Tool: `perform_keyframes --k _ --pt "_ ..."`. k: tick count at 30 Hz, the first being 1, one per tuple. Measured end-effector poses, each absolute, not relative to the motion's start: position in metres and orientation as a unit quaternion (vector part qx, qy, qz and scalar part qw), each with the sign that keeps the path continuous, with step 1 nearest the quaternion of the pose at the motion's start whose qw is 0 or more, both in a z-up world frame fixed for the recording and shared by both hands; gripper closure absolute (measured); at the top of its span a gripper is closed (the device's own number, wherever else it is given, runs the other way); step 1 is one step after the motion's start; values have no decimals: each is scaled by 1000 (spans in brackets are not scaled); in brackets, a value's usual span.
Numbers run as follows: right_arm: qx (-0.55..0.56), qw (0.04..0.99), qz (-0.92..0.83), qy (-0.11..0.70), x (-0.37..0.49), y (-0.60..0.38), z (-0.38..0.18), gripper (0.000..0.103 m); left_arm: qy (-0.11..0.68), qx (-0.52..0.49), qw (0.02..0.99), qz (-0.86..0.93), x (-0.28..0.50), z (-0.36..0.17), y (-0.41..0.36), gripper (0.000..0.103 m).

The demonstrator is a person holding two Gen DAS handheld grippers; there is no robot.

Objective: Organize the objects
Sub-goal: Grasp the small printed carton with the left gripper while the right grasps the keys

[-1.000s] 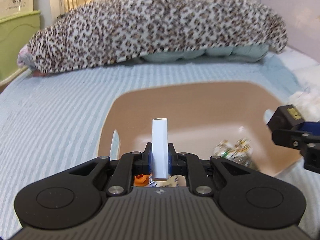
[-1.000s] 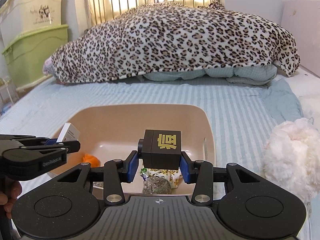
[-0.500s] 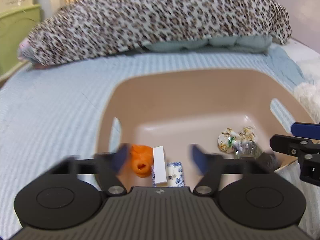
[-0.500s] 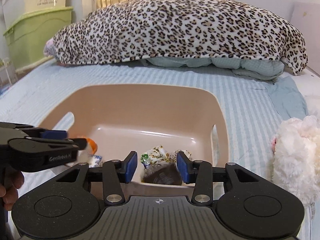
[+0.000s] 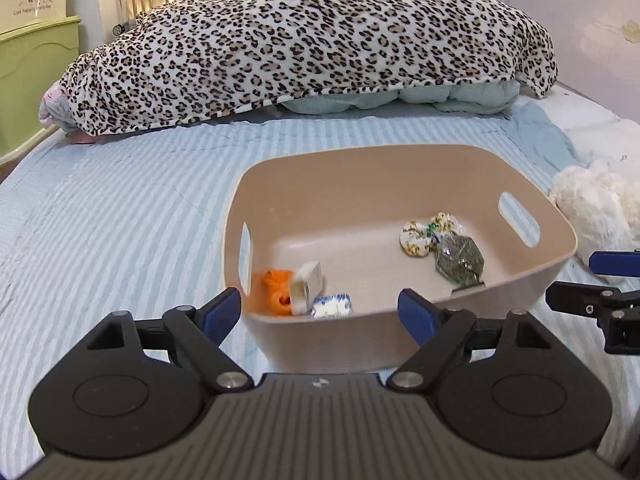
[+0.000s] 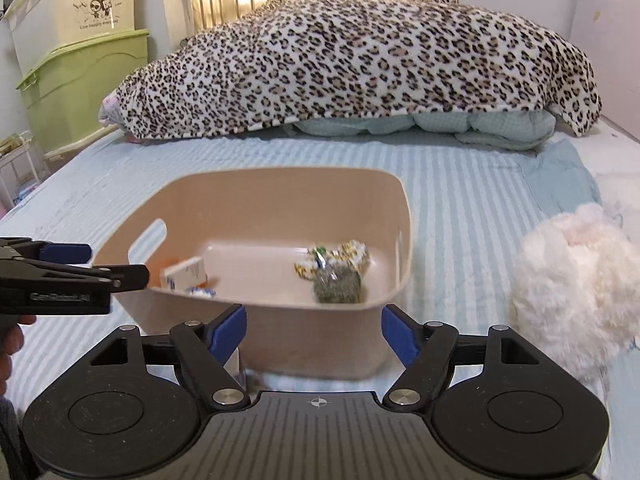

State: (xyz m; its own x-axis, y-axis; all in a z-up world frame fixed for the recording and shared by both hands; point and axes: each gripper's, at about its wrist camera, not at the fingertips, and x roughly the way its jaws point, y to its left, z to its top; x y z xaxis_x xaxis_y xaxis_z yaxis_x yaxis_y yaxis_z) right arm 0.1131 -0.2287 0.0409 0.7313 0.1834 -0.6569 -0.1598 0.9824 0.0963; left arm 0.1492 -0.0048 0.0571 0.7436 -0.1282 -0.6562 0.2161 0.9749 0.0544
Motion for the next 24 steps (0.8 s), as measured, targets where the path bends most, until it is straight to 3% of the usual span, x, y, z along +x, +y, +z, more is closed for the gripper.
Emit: perform_keyframes --k 14,24 --pt "-36 900 71 429 109 -228 -6 26 429 92 890 -125 144 1 -25 17" --pt "-62 884 58 460 118 -225 -30 26 459 43 877 -136 158 -25 -35 17"
